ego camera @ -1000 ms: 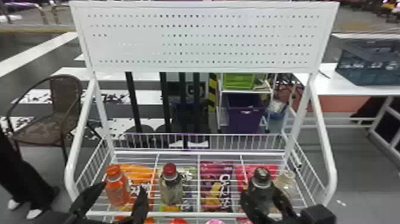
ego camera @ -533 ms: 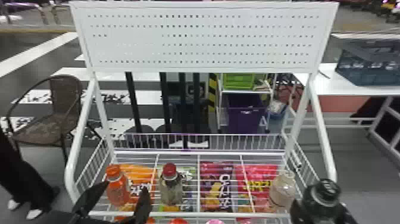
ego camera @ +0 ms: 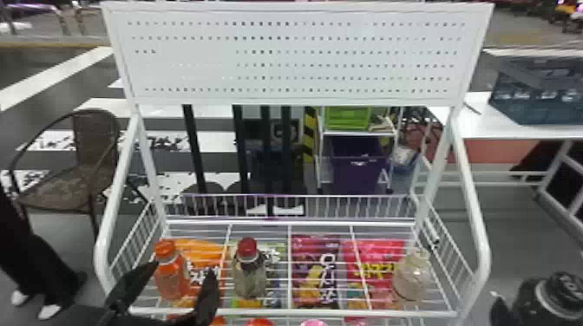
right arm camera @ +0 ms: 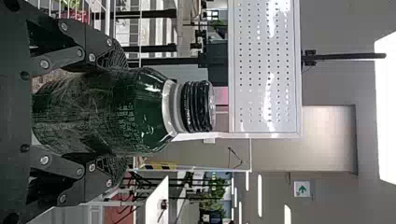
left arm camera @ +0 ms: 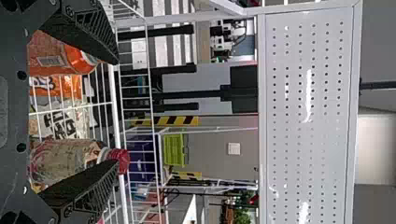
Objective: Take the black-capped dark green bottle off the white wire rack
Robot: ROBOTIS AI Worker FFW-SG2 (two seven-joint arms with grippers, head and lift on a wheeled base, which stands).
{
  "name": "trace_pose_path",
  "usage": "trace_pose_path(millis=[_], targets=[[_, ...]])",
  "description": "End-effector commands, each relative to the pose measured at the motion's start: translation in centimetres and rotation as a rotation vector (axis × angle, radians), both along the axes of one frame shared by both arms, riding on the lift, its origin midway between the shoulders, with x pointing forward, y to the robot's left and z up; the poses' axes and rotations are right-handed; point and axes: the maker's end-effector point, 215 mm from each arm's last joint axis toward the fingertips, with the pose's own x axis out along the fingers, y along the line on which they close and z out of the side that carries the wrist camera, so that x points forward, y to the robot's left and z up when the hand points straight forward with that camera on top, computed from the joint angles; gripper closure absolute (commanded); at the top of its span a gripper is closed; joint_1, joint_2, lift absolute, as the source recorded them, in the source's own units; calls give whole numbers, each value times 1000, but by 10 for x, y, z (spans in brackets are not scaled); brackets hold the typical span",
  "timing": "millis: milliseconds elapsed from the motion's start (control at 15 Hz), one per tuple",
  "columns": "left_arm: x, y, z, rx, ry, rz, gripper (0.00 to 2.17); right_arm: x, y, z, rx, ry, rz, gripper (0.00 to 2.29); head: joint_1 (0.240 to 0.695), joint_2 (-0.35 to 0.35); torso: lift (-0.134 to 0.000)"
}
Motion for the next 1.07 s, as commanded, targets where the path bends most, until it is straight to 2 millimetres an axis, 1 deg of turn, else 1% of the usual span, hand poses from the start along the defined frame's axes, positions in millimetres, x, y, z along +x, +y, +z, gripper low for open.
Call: trace_pose_path(millis=[0,1000], targets=[[-1,0,0,-1,0,1,144,1,1,0,2,2,2,1393,499,0,0],[-5,-1,7,-2,-8,-3,144,2,6,2,4,7,20,1393,499,0,0]])
